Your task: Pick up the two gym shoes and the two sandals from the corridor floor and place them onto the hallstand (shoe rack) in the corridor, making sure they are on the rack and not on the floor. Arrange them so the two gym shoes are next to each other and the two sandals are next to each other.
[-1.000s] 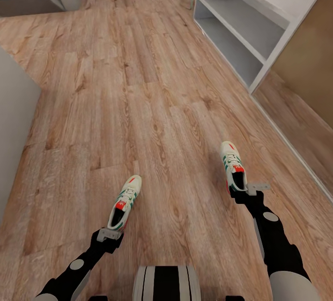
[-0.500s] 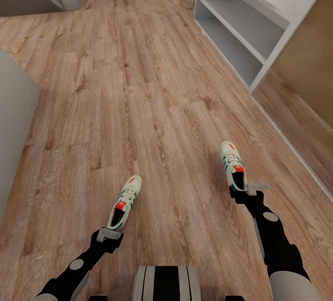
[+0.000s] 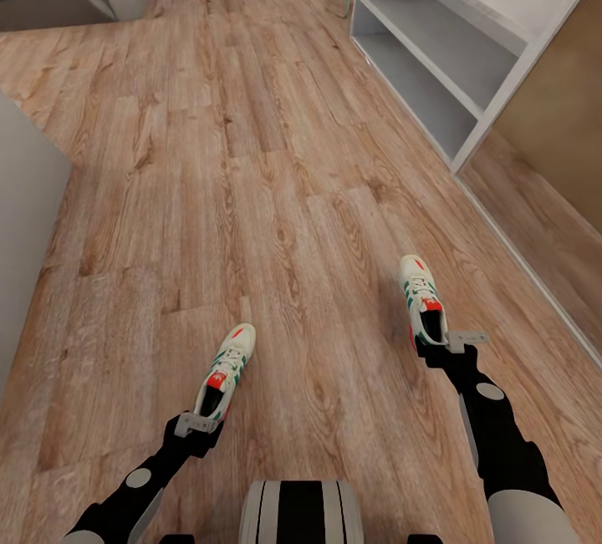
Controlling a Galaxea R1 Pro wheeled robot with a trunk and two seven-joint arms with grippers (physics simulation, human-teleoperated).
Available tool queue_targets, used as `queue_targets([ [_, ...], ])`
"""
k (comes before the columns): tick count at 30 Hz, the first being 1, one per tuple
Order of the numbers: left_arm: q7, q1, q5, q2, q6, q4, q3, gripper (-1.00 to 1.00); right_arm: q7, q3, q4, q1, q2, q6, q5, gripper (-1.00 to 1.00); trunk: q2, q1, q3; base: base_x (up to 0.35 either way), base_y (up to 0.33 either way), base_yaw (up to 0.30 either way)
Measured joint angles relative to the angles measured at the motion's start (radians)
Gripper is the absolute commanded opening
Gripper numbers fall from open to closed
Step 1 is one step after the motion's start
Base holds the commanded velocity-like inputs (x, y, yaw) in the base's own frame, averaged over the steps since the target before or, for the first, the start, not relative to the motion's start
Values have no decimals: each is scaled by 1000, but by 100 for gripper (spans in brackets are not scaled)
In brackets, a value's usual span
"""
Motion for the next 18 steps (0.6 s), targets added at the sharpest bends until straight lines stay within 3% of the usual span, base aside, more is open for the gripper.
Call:
queue_targets([
  [18, 0, 0, 0, -1, 0, -1, 1, 100, 0, 0, 0, 0, 0, 0, 0, -100, 0, 0, 0, 1, 0, 0],
])
